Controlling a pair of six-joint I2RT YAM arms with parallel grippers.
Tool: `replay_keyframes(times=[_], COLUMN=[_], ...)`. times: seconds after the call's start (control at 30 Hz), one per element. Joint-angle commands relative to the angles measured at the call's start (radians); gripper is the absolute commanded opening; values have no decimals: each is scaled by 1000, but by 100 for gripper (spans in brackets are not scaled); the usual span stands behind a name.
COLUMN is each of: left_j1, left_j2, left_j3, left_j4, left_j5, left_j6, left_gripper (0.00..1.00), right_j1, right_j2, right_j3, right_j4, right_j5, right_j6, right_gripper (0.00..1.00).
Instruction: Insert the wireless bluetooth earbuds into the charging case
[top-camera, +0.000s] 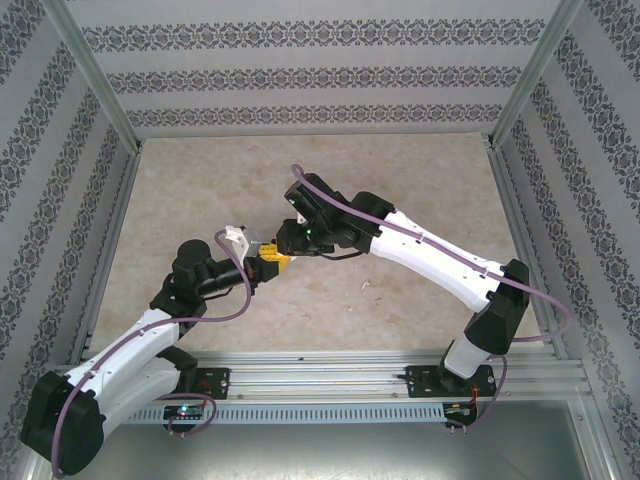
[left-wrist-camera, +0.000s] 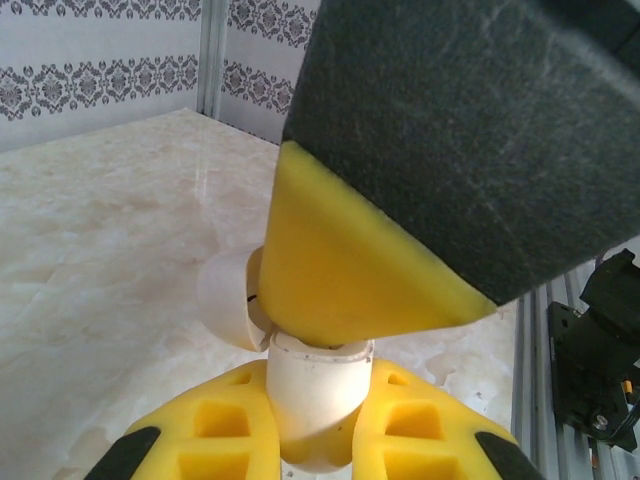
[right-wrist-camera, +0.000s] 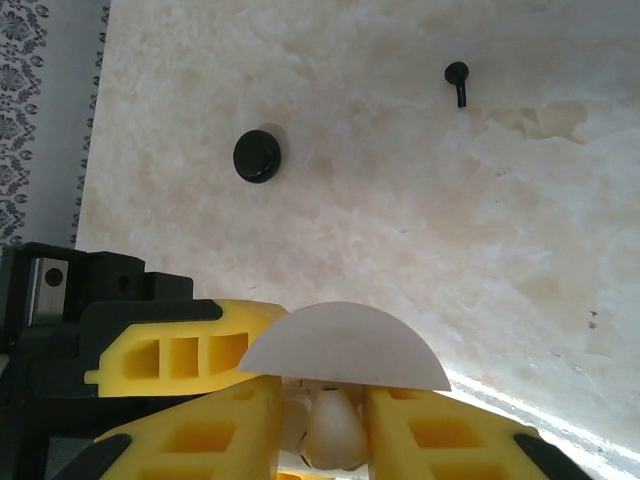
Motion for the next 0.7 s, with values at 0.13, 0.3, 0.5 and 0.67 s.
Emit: replay_keyframes(times=[0.13,0.3,0.5,0.67], left_j1=[-13,-13,-13,-13], left_j2=[-19,-19,-14,-20], left_j3=[16,15,10,6], left_j4=[56,53,56,56], left_j5=[58,58,59,60], left_j6=[-16,-16,-16,-16], left_gripper=[0,0,0,0], right_j1=[8,17,31,31], right_j2=[5,31,57,82], right_j3=[15,63,116,152], right_j4=[29,-17,-64,-117], right_j5=[-33,-17,26,56], right_j6=[-3,1,15,19], right_gripper=[37,42,46,48])
